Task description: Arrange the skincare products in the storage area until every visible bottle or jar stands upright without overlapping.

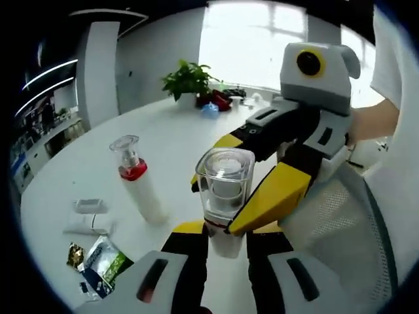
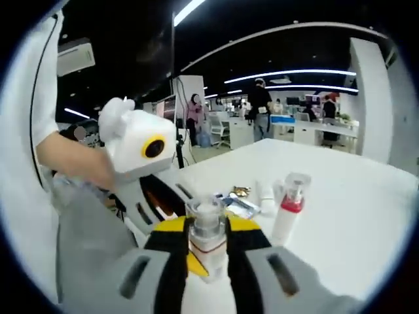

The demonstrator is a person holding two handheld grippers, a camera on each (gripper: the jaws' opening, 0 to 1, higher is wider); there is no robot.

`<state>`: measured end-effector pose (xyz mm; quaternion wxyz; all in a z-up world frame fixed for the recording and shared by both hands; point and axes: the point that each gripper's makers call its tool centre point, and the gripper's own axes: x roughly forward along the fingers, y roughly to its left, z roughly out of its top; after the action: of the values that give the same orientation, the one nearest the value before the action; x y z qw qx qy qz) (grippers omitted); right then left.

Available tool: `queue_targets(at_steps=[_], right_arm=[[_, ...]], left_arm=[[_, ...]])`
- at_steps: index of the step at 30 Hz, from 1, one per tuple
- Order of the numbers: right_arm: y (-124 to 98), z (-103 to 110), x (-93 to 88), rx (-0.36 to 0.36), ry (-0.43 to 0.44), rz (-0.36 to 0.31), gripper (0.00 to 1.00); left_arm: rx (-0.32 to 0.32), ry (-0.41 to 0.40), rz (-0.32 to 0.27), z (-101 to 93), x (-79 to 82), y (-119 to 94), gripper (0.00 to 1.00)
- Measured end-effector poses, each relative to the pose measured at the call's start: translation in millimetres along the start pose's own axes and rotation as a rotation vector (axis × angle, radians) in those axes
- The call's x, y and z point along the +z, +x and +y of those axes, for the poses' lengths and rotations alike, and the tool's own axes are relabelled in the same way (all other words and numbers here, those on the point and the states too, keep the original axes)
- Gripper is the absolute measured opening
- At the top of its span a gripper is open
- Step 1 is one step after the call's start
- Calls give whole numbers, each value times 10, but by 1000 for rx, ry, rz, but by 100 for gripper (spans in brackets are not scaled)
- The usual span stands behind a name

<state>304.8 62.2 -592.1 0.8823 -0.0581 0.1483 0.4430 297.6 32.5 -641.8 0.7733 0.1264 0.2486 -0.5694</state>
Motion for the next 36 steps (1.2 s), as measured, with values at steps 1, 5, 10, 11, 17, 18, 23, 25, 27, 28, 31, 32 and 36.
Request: queue_targets(at_steps=[1, 5, 10, 11, 17, 18, 23, 25, 27, 28, 31, 32, 36], right_arm=[[23, -23, -39, -7, -4, 10, 21], [98, -94, -168, -21, -14, 35, 21], [180, -171, -331, -32, -14, 74, 21], [186, -175, -344, -32, -13, 77, 21], [243, -253, -513, -36, -8, 118, 21], [247, -267, -526, -37, -7, 121, 21], [263, -347, -567, -40, 1, 128, 21], [270, -365, -574, -41, 2, 128, 21], [275, -387, -581, -41, 0, 129, 22], [275, -407, -576, -45, 1, 125, 22], [281, -451, -570, -51, 7, 121, 22], [285, -470, -568, -54, 9, 120, 22], [309, -529, -564, -59, 7, 118, 22]], left_arm=[[-1, 8, 4, 15, -19, 22, 19], [26, 69, 45, 123, -133, 123, 19], [19, 58, 52, 199, -248, 236, 19], [16, 54, 55, 211, -280, 266, 19], [5, 48, 70, 266, -388, 391, 19], [4, 45, 69, 272, -393, 404, 19], [5, 38, 62, 320, -395, 463, 19], [4, 40, 61, 342, -399, 484, 19], [4, 49, 59, 354, -388, 497, 19], [3, 50, 55, 373, -379, 510, 19], [-3, 51, 47, 403, -350, 532, 19], [-3, 53, 45, 413, -344, 541, 19], [-5, 51, 38, 464, -319, 572, 19]])
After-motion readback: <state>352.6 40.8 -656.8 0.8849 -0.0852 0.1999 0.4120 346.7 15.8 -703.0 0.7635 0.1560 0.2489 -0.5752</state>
